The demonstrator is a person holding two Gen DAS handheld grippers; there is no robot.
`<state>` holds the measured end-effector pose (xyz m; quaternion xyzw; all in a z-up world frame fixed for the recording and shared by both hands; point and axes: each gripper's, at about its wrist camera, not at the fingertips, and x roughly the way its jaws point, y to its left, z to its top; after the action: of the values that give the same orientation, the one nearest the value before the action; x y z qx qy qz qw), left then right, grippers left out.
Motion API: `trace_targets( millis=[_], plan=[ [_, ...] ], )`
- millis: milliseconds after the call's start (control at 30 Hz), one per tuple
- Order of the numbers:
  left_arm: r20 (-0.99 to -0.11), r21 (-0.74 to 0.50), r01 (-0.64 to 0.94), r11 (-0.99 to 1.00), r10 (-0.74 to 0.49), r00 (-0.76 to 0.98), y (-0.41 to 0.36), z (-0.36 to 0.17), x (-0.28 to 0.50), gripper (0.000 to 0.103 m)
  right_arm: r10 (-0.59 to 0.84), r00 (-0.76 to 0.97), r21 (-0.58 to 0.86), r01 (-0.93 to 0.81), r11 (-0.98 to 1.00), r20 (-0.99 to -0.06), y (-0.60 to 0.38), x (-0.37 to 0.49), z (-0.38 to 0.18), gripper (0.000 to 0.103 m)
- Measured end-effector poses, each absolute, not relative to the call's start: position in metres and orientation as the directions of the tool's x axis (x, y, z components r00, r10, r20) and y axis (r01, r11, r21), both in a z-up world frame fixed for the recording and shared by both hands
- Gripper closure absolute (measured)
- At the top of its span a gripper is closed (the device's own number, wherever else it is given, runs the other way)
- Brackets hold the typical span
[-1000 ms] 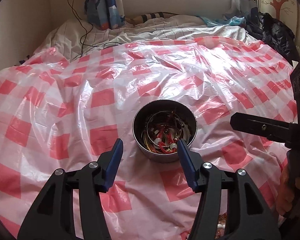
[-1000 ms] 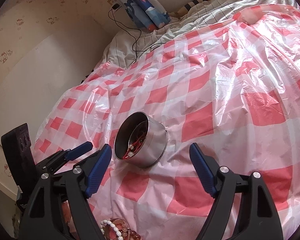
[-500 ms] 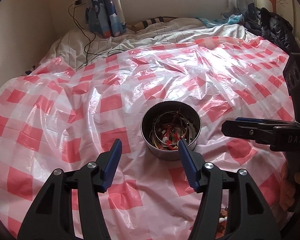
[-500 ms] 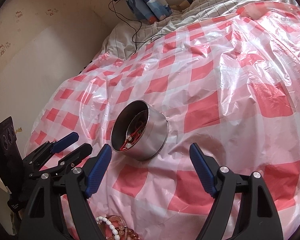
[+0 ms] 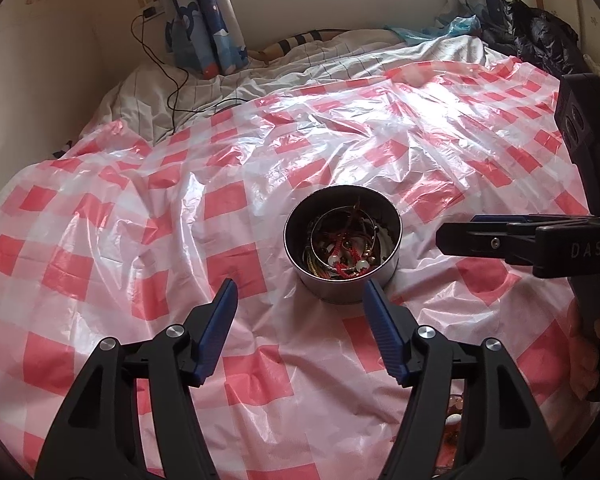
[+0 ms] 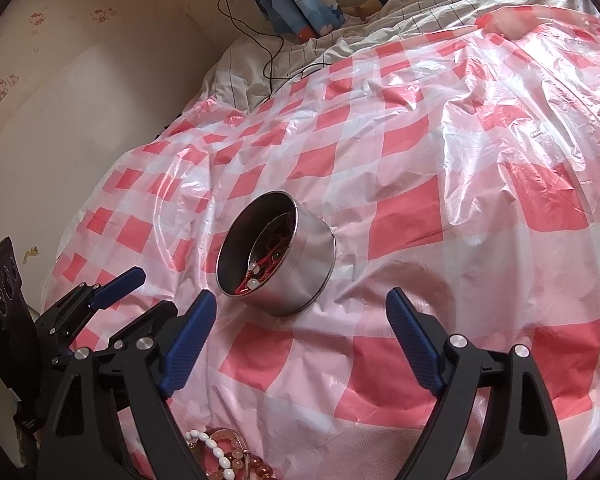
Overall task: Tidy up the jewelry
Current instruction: 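Grasp the white bead bracelet from the pile with the left gripper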
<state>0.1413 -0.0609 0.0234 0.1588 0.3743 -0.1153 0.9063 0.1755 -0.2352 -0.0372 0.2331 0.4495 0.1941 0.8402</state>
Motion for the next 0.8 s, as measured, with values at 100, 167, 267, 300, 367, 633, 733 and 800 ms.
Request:
trace_targets(
  millis=[100, 167, 267, 300, 367, 633, 733, 800],
  plan=[
    [-0.733, 0.156, 0.351, 0.923, -0.130, 0.668, -0.056, 0.022, 0.140, 0.040, 0.524, 0.520, 0.543, -0.133, 0.829, -0.675, -0.231, 0.174, -0.035, 0.020],
    [-0.754, 0.074, 0.376, 0.924, -0.195, 0.628, -0.048, 0.022, 0.141, 0.040, 0.506, 0.526, 0.511, -0.149, 0.847, -0.684, -0.228, 0.170, -0.030, 0.020],
    [-0.775, -0.062, 0.397, 0.916, -0.295, 0.559, -0.036, 0.019, 0.140, 0.040, 0.485, 0.537, 0.466, -0.182, 0.866, -0.691, -0.224, 0.158, -0.019, 0.020],
    [-0.779, -0.097, 0.400, 0.911, -0.320, 0.539, -0.032, 0.017, 0.139, 0.040, 0.479, 0.542, 0.457, -0.187, 0.870, -0.691, -0.224, 0.153, -0.016, 0.019],
    [-0.786, -0.147, 0.406, 0.902, -0.356, 0.506, -0.027, 0.012, 0.136, 0.040, 0.471, 0.546, 0.440, -0.198, 0.876, -0.693, -0.223, 0.135, -0.013, 0.015],
    [-0.800, -0.237, 0.480, 0.845, -0.450, 0.397, -0.029, -0.007, 0.115, 0.040, 0.417, 0.524, 0.340, -0.241, 0.909, -0.743, -0.206, 0.061, -0.021, 0.015],
    [-0.805, -0.235, 0.514, 0.825, -0.462, 0.373, -0.039, -0.014, 0.105, 0.040, 0.400, 0.520, 0.328, -0.230, 0.916, -0.755, -0.204, 0.048, -0.027, 0.015],
    [-0.813, -0.212, 0.537, 0.816, -0.452, 0.366, -0.046, -0.018, 0.098, 0.040, 0.398, 0.522, 0.337, -0.212, 0.917, -0.755, -0.206, 0.047, -0.029, 0.015]
  ],
)
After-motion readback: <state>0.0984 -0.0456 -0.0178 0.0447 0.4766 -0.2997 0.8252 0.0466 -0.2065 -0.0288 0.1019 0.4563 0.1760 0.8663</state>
